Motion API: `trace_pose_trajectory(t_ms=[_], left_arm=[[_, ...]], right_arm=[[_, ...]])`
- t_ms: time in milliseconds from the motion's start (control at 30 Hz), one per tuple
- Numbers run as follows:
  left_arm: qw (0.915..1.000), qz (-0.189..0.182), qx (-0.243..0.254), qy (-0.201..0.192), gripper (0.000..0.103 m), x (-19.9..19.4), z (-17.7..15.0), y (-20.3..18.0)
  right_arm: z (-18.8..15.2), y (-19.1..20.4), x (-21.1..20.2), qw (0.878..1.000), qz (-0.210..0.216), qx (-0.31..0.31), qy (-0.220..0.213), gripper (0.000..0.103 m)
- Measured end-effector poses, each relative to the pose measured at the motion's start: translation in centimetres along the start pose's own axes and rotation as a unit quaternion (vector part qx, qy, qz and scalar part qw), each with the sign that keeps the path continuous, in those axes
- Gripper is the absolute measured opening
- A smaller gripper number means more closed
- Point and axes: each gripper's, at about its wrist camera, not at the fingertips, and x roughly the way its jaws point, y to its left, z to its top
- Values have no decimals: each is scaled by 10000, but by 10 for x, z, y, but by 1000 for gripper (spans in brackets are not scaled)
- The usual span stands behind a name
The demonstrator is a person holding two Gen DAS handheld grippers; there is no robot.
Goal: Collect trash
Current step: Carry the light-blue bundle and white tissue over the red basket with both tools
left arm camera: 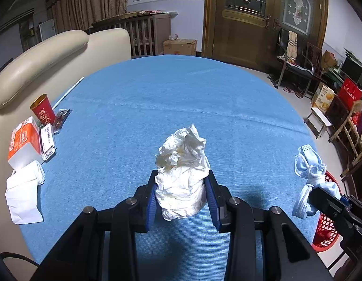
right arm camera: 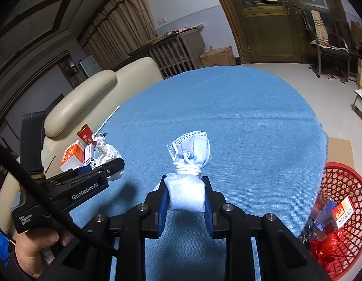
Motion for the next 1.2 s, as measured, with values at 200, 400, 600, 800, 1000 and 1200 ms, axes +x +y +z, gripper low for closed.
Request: trace_pose_trajectory(t_ms=[200, 400, 600, 800, 1000, 1200], left_arm=[[10000, -57, 73, 36, 39, 3, -1, -9], [9998, -108, 145, 47, 39, 6, 1, -12], [9997, -145, 208, 37, 39, 6, 0, -16], [9994, -213, 264, 35, 39, 8, 1, -18], [9985, -387, 375, 24, 39, 7, 0, -32], [9963, -604, 613, 76, 39, 9, -5, -60]], right_arm=[[-3, -13, -2, 9999, -38, 145, -8, 28], [-5, -24, -6, 9996, -80, 257, -30, 28], [-7, -31, -13, 9995, -102, 303, -74, 28], [-10, -33, -19, 9991, -158, 362, -128, 28], [-14, -51, -34, 9975, -336, 567, -262, 28], [-23, -81, -57, 9935, -595, 884, -400, 28]])
